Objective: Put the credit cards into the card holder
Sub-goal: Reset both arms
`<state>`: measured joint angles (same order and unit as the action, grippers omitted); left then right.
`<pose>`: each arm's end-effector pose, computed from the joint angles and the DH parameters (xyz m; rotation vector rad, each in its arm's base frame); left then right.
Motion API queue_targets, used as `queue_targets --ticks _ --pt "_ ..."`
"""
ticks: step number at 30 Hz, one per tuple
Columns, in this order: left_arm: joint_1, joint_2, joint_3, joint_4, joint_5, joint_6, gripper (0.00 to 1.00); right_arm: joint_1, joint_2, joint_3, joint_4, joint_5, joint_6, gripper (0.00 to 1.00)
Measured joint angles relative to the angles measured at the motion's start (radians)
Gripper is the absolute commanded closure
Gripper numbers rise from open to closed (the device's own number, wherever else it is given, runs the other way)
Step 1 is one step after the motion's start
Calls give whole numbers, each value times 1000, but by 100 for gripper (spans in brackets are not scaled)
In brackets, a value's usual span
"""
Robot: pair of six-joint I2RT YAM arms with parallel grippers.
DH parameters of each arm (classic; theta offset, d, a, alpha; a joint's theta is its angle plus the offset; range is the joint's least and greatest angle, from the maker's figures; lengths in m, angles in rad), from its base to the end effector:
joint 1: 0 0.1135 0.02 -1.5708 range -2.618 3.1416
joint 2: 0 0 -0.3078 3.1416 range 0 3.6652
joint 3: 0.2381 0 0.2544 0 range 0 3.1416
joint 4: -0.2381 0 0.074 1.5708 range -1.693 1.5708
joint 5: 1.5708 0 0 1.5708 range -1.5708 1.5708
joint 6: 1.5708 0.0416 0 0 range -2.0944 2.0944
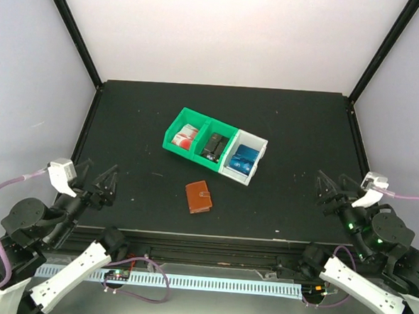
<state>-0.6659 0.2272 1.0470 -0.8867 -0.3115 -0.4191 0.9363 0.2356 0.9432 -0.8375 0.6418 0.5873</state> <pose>-0.0249 0.0358 0.3969 -0.0373 1.6654 -0.5741 0.0058 -0.0341 0.3777 0.1868 1.7003 0.6000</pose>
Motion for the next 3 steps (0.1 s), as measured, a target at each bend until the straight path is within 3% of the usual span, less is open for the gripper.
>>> queue_targets --ticks 3 --pt "0 0 13 -12 -10 21 1 0 0 6 -21 8 -3 8"
